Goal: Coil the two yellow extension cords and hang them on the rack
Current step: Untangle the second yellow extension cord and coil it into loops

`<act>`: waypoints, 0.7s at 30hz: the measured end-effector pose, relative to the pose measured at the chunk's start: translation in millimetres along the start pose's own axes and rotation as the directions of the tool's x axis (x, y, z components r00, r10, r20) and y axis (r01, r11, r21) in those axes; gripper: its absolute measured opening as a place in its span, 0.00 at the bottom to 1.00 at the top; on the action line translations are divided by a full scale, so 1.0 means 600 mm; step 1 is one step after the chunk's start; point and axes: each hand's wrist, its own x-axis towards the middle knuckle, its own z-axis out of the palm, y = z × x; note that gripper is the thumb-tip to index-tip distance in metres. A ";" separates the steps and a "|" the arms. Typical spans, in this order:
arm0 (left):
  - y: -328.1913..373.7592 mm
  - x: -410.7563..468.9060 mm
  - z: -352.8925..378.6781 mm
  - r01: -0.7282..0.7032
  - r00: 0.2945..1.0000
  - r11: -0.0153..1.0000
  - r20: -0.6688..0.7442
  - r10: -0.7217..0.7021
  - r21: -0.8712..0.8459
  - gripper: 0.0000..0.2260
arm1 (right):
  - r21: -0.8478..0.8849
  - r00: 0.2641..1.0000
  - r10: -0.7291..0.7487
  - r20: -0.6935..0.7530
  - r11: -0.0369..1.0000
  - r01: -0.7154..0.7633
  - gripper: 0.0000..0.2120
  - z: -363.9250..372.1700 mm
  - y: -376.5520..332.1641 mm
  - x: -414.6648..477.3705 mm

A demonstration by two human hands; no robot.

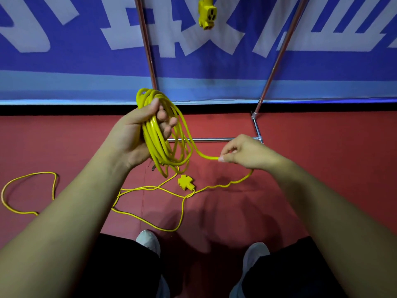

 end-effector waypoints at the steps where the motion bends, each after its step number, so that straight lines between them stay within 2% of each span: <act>1: -0.003 0.000 0.004 0.002 1.000 0.999 -0.025 -0.001 0.033 0.06 | -0.024 0.997 -0.020 0.069 0.999 0.022 0.04 0.002 -0.013 -0.007; 5: -0.025 0.003 0.016 0.056 0.996 0.980 -0.072 -0.043 0.192 0.05 | -0.003 0.941 -0.148 0.304 0.988 0.156 0.04 0.002 -0.071 -0.036; 8: -0.050 -0.003 0.026 0.142 0.990 0.924 -0.054 -0.131 0.356 0.05 | 0.155 0.909 -0.236 0.343 0.969 0.193 0.03 -0.010 -0.102 -0.054; 12: -0.071 -0.013 0.039 0.258 0.951 0.850 0.032 -0.306 0.459 0.08 | 0.463 0.912 -0.372 0.174 0.848 0.258 0.03 -0.030 -0.103 -0.057; 15: -0.074 -0.016 0.047 0.306 0.923 0.836 0.071 -0.377 0.456 0.09 | 0.587 0.938 -0.347 0.009 0.761 0.275 0.05 -0.045 -0.081 -0.045; 18: -0.071 -0.015 0.056 0.357 0.895 0.870 0.144 -0.423 0.339 0.06 | 0.591 0.958 -0.270 -0.094 0.760 0.272 0.05 -0.049 -0.056 -0.031; 21: -0.066 -0.010 0.055 0.393 0.886 0.900 0.184 -0.426 0.191 0.06 | 0.487 0.971 -0.226 -0.075 0.842 0.233 0.02 -0.044 -0.024 -0.019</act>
